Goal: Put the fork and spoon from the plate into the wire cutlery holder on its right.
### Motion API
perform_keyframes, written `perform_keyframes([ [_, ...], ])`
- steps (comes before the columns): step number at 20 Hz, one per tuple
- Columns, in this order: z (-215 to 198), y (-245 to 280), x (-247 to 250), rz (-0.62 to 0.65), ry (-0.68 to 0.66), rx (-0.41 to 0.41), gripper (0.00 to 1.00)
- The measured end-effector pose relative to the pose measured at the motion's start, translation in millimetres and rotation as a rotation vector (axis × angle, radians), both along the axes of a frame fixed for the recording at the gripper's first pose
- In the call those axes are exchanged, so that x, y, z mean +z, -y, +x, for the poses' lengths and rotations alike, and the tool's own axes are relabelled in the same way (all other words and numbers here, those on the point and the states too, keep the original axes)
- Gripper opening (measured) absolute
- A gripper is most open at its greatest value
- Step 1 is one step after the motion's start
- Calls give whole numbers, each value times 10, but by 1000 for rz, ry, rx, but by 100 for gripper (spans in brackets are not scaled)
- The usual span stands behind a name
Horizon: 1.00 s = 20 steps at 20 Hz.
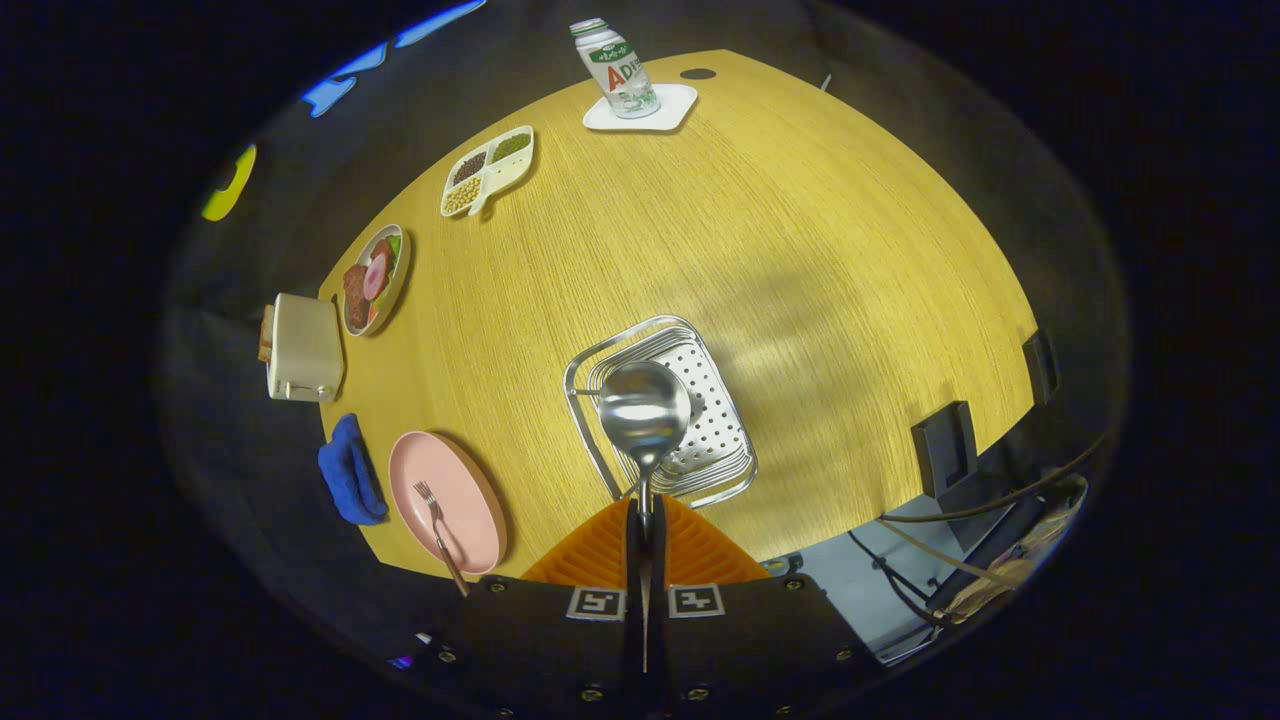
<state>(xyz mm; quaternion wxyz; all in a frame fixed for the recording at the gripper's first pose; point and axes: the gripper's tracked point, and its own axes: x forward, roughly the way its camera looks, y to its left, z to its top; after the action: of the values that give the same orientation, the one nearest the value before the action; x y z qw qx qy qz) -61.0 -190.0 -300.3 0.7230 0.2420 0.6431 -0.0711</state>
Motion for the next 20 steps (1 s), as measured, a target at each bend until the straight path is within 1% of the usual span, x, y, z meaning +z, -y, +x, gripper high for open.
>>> perform_keyframes([
  [2, -27, 67, -10, -10, -38, 19, 2],
  [5, 13, 103, 16, -5, -56, 16, 2],
  [7, 32, 143, 29, -7, -53, 9, 5],
  [8, 50, 167, 37, -11, -47, 3, 5],
  [9, 51, 204, 40, -23, -42, 0, 8],
  [14, 40, 211, 116, -18, -10, -6, 8],
  [17, 50, 248, 223, -45, 24, 5, 18],
  [18, 56, 269, 251, -64, 39, 14, 24],
  [20, 114, 297, 351, -96, 76, 29, 25],
])
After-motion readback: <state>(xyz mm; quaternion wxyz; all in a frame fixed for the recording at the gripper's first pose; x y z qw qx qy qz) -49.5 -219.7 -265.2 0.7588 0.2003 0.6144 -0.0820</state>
